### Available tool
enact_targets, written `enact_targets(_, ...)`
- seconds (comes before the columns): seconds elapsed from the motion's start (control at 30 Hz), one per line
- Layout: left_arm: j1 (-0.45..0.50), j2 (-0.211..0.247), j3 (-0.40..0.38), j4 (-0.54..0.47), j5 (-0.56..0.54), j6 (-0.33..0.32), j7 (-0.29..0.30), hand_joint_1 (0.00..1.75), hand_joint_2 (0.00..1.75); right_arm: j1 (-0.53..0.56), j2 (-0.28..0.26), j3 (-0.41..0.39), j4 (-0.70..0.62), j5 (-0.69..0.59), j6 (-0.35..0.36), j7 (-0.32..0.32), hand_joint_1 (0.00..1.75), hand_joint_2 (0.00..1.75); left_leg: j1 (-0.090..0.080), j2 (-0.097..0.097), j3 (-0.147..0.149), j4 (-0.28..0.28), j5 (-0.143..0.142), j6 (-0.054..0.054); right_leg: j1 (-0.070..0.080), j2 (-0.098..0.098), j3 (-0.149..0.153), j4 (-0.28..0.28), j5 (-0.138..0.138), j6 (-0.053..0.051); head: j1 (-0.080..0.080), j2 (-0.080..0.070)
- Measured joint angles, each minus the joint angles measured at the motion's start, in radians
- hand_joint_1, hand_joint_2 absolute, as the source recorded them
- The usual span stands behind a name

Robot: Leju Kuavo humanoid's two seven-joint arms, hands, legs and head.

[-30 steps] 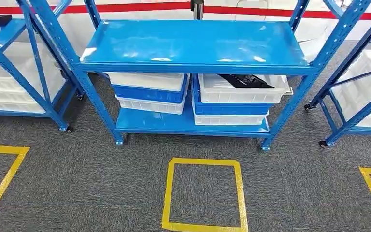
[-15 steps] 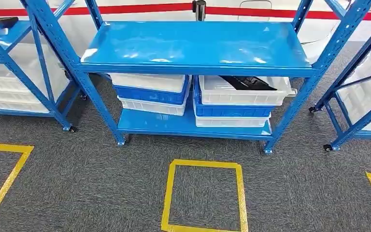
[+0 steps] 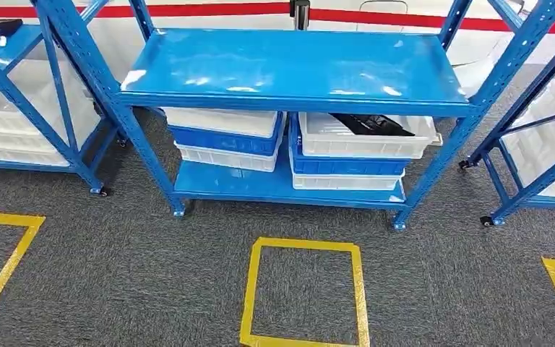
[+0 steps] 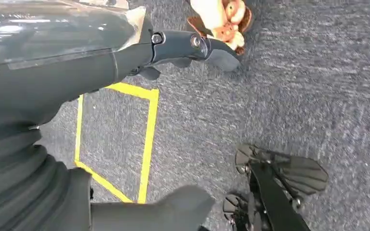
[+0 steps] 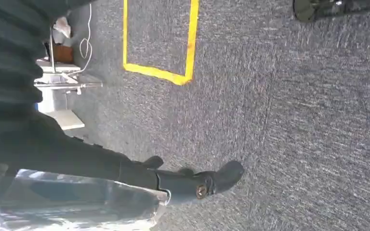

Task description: Take the parts from the cabinet and place them on the table.

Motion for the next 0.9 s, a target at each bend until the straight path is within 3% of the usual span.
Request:
enact_targets(0.03,-0.001,-0.001,0.0,0.0,0.0,0.0,0.0,0.0,1.75,0.0,-0.001,0.0,0.0,0.0,-0.001,0.0,0.0,1.75,-0.002,-0.001,0.003,-0.007,0.002,0.005,0.002,0.002,-0.017,0.035,-0.023,-0.004,0.001,0.0)
enact_targets(0.1,-0.001,-0.001,0.0,0.0,0.0,0.0,0.0,0.0,1.75,0.001,-0.002,-0.001,0.0,0.0,-0.001,0.0,0.0,1.75,-0.004,0.0,0.002,-0.007,0.004,0.009,0.001,0.002,-0.089,0.183,-0.094,-0.017,0.003,0.0)
enact_targets(0.13,-0.001,-0.001,0.0,0.0,0.0,0.0,0.0,0.0,1.75,0.001,-0.002,-0.001,0.0,0.0,-0.001,0.0,0.0,1.75,-0.006,0.0,0.0,-0.007,0.003,0.009,0.001,0.002,-0.125,0.255,-0.119,-0.017,0.003,0.0)
enact_targets(0.17,-0.001,-0.001,0.0,0.0,0.0,0.0,0.0,0.0,1.75,0.001,-0.002,-0.002,0.0,0.0,-0.001,0.0,0.0,1.75,-0.006,-0.001,0.0,-0.006,0.003,0.009,0.001,0.003,-0.143,0.29,-0.126,-0.012,0.004,0.0)
enact_targets(0.2,0.001,-0.001,0.0,0.0,0.0,-0.001,0.0,0.0,1.75,0.004,-0.002,-0.002,0.0,0.0,-0.001,0.0,0.0,1.75,-0.006,-0.003,0.001,-0.006,0.003,0.009,0.0,0.002,-0.138,0.276,-0.109,0.001,0.003,0.0)
enact_targets(0.23,0.001,-0.002,0.0,0.0,0.0,-0.002,0.0,0.0,1.75,0.004,-0.004,-0.002,0.0,0.0,-0.001,0.0,0.0,1.75,-0.006,-0.006,0.002,-0.005,0.002,0.008,0.0,0.002,-0.108,0.213,-0.079,0.013,0.004,0.0)
enact_targets(0.3,0.001,-0.003,0.0,0.0,0.0,-0.003,0.0,0.0,1.75,0.004,-0.007,-0.002,0.0,0.0,-0.001,0.0,0.0,1.75,-0.006,-0.008,0.005,0.001,-0.002,0.001,-0.006,0.002,-0.014,0.023,-0.007,0.031,0.005,0.0)
enact_targets(0.33,0.0,-0.003,0.0,0.0,0.0,-0.003,0.0,0.0,1.75,0.003,-0.007,-0.003,0.0,0.0,-0.001,0.0,0.0,1.75,-0.014,-0.008,0.0,0.012,-0.008,-0.007,-0.005,0.003,-0.005,-0.017,0.002,0.024,0.006,0.0)
enact_targets(0.37,0.0,-0.003,0.0,0.0,0.0,-0.003,0.0,0.0,1.75,0.002,-0.007,-0.003,0.0,0.0,-0.001,0.0,0.0,1.75,-0.014,-0.009,-0.001,0.018,-0.017,-0.013,-0.006,0.005,-0.001,-0.017,0.009,0.009,0.003,0.0)
enact_targets(0.43,0.0,-0.003,0.0,0.0,0.0,-0.003,0.0,0.0,1.75,0.003,-0.007,-0.004,0.0,0.0,-0.001,0.0,0.0,1.75,-0.009,-0.008,0.003,0.014,-0.015,-0.022,0.003,0.005,-0.004,-0.016,0.008,-0.007,0.003,0.0)
enact_targets(0.5,0.0,-0.003,0.0,0.0,-0.001,-0.003,0.0,0.0,1.75,0.002,-0.006,-0.005,0.0,0.0,-0.001,0.0,0.0,1.75,-0.003,-0.008,0.001,0.025,-0.022,-0.032,-0.014,0.004,0.008,-0.022,0.015,-0.02,0.003,0.0)
enact_targets(0.53,0.0,-0.003,0.0,0.0,-0.002,-0.003,0.0,0.0,1.75,0.002,-0.006,-0.006,0.0,-0.001,-0.002,0.0,0.0,1.75,-0.003,-0.005,-0.013,0.061,-0.053,-0.04,-0.014,0.003,0.008,-0.022,0.015,-0.023,-0.002,0.0)
enact_targets(0.6,0.0,-0.003,0.0,0.0,-0.002,-0.005,0.0,0.0,1.75,0.003,-0.005,-0.008,0.0,-0.001,-0.002,0.0,0.0,1.75,0.004,-0.005,-0.079,0.203,-0.133,-0.053,-0.013,0.002,0.007,-0.021,0.016,-0.028,-0.006,0.0)
enact_targets(0.63,0.0,-0.003,0.0,0.0,-0.003,-0.005,-0.001,0.0,1.75,0.003,-0.005,-0.009,0.0,-0.001,-0.002,0.0,0.0,1.75,0.007,-0.005,-0.115,0.276,-0.161,-0.058,-0.012,0.002,0.005,-0.021,0.016,-0.028,-0.006,0.0)
enact_targets(0.67,0.002,-0.003,0.0,0.0,-0.003,-0.005,-0.002,0.0,1.75,0.003,-0.005,-0.01,0.0,-0.002,-0.002,0.0,0.0,1.75,0.008,-0.005,-0.141,0.322,-0.169,-0.061,-0.012,0.002,0.005,-0.021,0.016,-0.028,-0.006,0.0)
enact_targets(0.7,0.002,-0.003,0.0,0.0,-0.003,-0.005,-0.002,0.0,1.75,0.003,-0.006,-0.01,0.0,-0.003,-0.002,0.0,0.0,1.75,0.01,-0.004,-0.141,0.316,-0.151,-0.061,-0.013,0.002,0.005,-0.021,0.016,-0.027,-0.007,0.0)
enact_targets(0.73,0.003,-0.003,0.0,0.0,-0.003,-0.005,-0.002,0.0,1.75,0.004,-0.006,-0.011,0.0,-0.003,-0.002,0.0,0.0,1.75,0.012,-0.003,-0.12,0.265,-0.114,-0.059,-0.013,0.002,0.006,-0.021,0.016,-0.027,-0.007,0.0)
enact_targets(0.8,0.001,-0.002,0.0,0.0,-0.007,-0.006,-0.004,0.0,1.75,0.003,-0.005,-0.011,0.0,-0.004,-0.002,0.0,0.0,1.75,0.013,-0.001,-0.03,0.083,-0.023,-0.052,-0.014,0.004,0.01,-0.021,0.015,-0.027,-0.007,0.0)
enact_targets(0.83,-0.001,-0.002,0.0,0.0,-0.008,-0.006,-0.005,0.0,1.75,0.002,-0.004,-0.011,0.0,-0.005,-0.002,0.0,0.0,1.75,0.012,0.0,0.003,0.012,-0.018,-0.048,-0.014,0.003,0.011,-0.022,0.014,-0.023,-0.007,0.0)
enact_targets(0.87,-0.003,-0.002,0.0,0.0,-0.01,-0.007,-0.007,0.0,1.75,0.002,-0.003,-0.011,0.0,-0.007,-0.002,0.0,0.0,1.75,0.003,-0.001,0.0,0.017,-0.017,-0.045,-0.005,0.003,0.011,-0.025,0.014,-0.018,-0.004,0.0)
enact_targets(0.9,-0.002,-0.002,-0.002,0.0,-0.013,-0.008,-0.009,0.0,1.75,0.001,-0.003,-0.012,0.0,-0.008,-0.002,0.0,0.0,1.75,0.0,-0.002,-0.001,0.017,-0.019,-0.036,-0.009,0.003,0.01,-0.027,0.013,-0.012,-0.005,0.0)
